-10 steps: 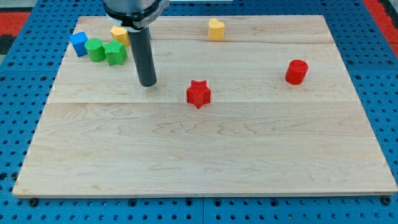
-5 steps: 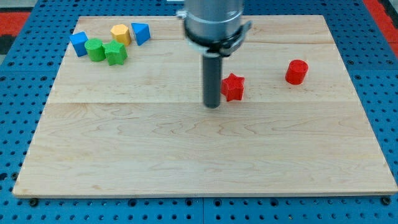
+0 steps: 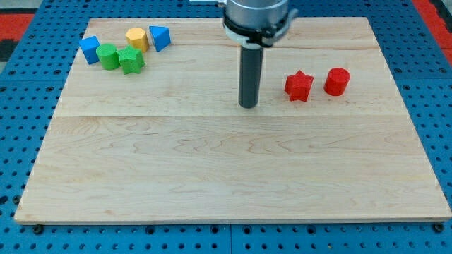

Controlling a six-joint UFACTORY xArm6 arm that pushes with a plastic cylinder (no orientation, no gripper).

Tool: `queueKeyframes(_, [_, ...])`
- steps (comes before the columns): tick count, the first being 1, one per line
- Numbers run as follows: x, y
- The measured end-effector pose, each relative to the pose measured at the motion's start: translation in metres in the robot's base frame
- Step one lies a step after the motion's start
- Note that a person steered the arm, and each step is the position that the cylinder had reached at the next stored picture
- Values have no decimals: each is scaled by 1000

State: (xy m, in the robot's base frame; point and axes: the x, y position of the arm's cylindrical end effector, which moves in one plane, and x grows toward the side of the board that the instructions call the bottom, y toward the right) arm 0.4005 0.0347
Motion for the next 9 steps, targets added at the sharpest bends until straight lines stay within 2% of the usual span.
queueKeyframes(1, [-53,50])
queueKeyframes(2, [-93,57])
queueKeyframes(4, [-147,26])
queueKeyframes(5, [-162,-22])
queueKeyframes(6, [-151,-67])
queueKeyframes(8, [-69,-79])
queueKeyframes(9, [-47,-90])
